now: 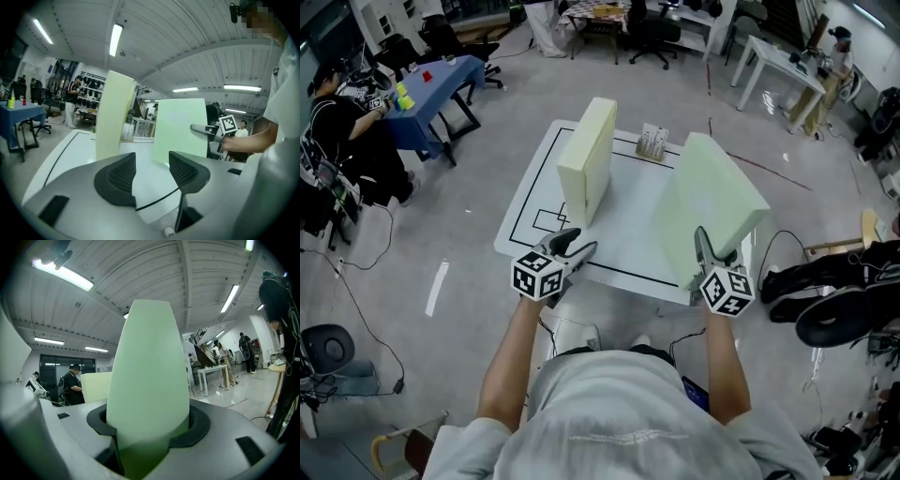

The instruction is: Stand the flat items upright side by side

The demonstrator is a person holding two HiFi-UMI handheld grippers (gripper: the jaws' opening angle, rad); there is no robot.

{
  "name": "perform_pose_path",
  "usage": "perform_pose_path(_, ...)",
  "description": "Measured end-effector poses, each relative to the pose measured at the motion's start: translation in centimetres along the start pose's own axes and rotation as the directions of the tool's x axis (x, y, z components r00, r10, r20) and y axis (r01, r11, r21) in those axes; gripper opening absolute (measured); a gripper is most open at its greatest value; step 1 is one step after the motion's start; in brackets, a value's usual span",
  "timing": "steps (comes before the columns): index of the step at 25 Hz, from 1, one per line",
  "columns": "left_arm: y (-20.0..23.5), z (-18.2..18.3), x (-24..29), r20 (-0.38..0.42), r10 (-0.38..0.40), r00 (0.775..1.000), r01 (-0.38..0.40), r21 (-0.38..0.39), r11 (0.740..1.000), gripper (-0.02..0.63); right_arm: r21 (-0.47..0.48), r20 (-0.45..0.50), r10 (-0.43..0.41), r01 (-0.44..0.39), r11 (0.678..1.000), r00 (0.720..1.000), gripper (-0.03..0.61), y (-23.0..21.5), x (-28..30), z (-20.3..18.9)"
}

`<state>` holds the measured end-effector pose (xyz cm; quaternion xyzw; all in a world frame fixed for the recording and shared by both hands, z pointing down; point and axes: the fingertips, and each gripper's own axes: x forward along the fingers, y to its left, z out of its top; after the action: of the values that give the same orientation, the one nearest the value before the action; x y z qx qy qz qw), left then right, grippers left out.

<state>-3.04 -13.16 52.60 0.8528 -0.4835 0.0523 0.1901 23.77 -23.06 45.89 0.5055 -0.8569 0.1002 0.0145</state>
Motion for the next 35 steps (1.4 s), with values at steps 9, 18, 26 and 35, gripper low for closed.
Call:
perform_pose_path(9, 9.0, 6.3, -6.8, 0.193, 0.227, 0.955, -0.200, -0.149, 0.968, 0.227, -0.107, 0.006, -0.018, 0.018, 0.994, 1.000, 0.295, 5.0, 3.7, -0.8)
perform_pose_path(18, 8.3, 15.5, -5.1, 0.302, 0.050, 0.952, -0.036, -0.052, 0.998, 0.227, -0.153, 0.024, -0.073, 0.076, 0.985, 0.997, 0.296, 9.3, 8.6, -2.0)
perform_pose_path(26, 8.6, 19.2, -3.0, 0.380, -0.022, 0.925, 0.106, -0.204, 0.973, 0.227, -0.185, 0.043, -0.087, 0.093, 0.978, 0.995, 0.298, 10.4, 11.4, -2.8)
perform_pose_path(35, 8.9, 19.0, -0.8, 0.285, -0.054, 0.957, 0.118, -0.213, 0.970, 0.222, -0.172, 0.067, -0.121, 0.131, 0.976, 0.990, 0.302, 12.1, 15.2, -3.8)
